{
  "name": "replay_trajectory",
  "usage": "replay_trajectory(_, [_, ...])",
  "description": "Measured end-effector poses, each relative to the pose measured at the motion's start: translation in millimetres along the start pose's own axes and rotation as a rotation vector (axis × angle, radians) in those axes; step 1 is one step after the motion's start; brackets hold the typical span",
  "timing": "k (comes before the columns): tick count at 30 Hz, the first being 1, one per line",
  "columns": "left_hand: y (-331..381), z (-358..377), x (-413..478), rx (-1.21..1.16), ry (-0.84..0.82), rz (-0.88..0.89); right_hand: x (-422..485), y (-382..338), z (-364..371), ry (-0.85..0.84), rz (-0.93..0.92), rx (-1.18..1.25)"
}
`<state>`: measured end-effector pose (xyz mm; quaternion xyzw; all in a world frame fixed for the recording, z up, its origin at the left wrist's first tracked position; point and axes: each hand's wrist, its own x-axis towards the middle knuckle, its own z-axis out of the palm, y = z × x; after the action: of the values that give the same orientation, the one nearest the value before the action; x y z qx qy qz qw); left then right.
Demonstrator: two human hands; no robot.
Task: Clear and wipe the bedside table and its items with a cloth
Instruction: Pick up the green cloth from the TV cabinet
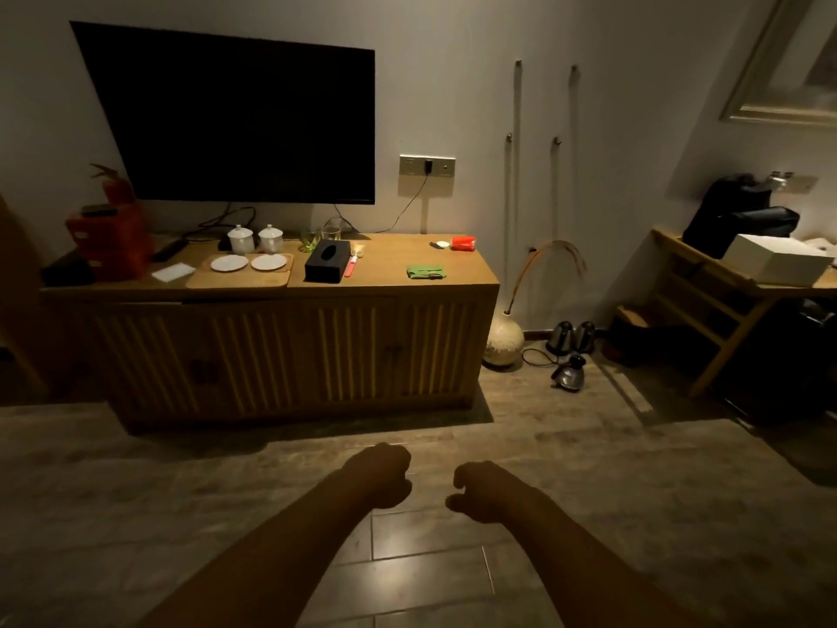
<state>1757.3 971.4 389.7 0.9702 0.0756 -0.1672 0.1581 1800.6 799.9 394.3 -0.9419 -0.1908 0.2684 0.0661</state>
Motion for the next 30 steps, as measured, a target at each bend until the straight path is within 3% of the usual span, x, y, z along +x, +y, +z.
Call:
replay_trajectory(20, [-20, -177, 472, -0.1, -0.07, -0.02, 457, 54, -263, -0.026, -0.08, 0.066])
replay_trajectory(30, [-54, -240, 657, -0.152, -0.095, -0.077, 642, 58, -341, -0.034, -0.072, 0.032])
